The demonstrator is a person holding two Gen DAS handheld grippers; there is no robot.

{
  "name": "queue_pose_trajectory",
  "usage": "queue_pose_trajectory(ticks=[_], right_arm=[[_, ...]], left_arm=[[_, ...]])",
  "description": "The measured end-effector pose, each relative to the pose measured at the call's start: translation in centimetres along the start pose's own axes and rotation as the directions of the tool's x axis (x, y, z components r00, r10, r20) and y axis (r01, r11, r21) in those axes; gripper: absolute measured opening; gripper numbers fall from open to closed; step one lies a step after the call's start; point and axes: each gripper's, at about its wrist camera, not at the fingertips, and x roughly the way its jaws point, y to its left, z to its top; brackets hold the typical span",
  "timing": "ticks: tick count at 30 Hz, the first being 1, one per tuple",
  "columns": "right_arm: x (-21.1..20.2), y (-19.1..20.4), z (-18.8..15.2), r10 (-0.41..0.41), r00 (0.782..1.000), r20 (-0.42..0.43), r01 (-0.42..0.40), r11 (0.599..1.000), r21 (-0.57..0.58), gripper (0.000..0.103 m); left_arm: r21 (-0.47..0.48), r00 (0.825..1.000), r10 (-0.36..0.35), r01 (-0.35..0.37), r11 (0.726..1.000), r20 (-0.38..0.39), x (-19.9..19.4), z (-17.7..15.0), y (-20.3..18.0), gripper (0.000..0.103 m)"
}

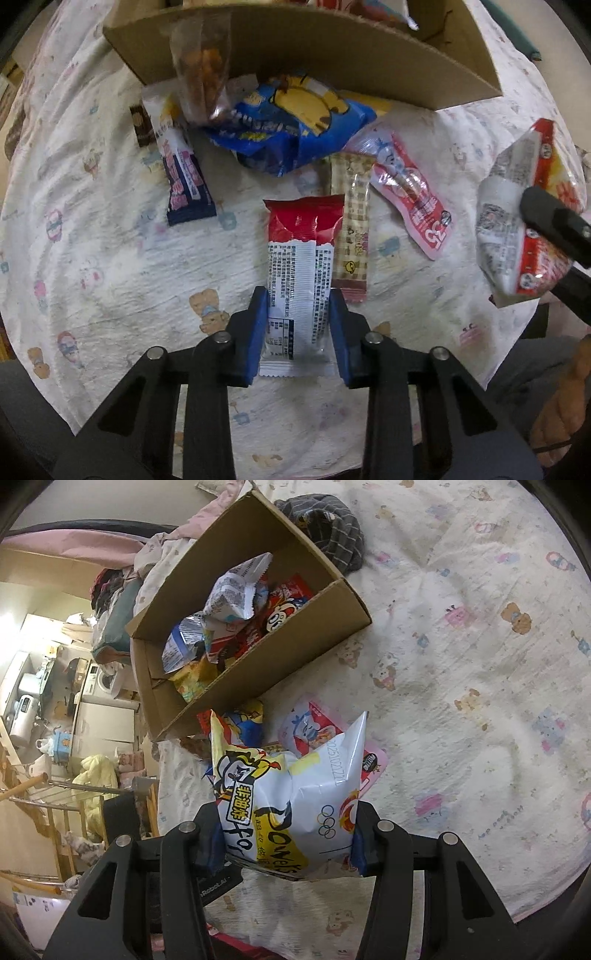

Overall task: Organize snacks
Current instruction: 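Carry the white bag and red-topped bar over the box and lower them inside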

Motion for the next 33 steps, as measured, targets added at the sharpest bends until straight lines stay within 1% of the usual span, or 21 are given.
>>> queue_pose_trajectory(ticks=[3,6,10,15,20,23,27,33], right_arm=[[0.0,-0.1,0.0,0.001,1.000,-0.002,-0.001,1.000,0.003,0.054],[0.0,0.0,0.0,0.002,1.000,-0.002,-0.002,1.000,-0.004,0.054],[-0.1,0.1,0.0,0.003,1.000,0.002,-0.003,1.000,-0.007,0.054],[-0.3,0.3,-0.1,0.008,1.000,0.009,-0.008,1.000,-0.010,0.053],[-0.7,0.6,-0.3,0.010,1.000,0.018,-0.010,1.000,-0.022,0.054],[-0.8,0.6,-0.3,0.010,1.000,0.019,-0.010,1.000,-0.022,0.054],[-1.3,0.8,-0.4,0.023,0.999,0.036,-0.022,0.999,-0.026,0.054],[-2.8,1.9,-0.1,0.057,0.995,0.086,-0.051,0.996,-0.069,0.054]], left_arm=[[0.004,1.000,0.015,-0.015,1.000,0.025,-0.6,0.1,-0.3,0.028],[-0.002,0.997,0.049,-0.049,0.999,0.058,-1.7,-0.1,0.3,0.028],[-0.031,0.988,0.103,-0.100,0.994,0.114,-3.5,-0.3,1.2,0.028],[-0.082,0.966,0.158,-0.144,0.986,0.205,-6.2,-0.6,2.7,0.028],[-0.079,0.949,0.159,-0.142,0.987,0.273,-9.2,-1.4,2.5,0.028],[-0.071,0.936,0.158,-0.142,0.987,0.316,-10.1,-0.7,2.9,0.028],[-0.061,0.907,0.183,-0.173,0.983,0.380,-11.7,-0.3,2.7,0.028],[-0.083,0.887,0.183,-0.163,0.983,0.423,-14.0,1.6,3.6,0.028]])
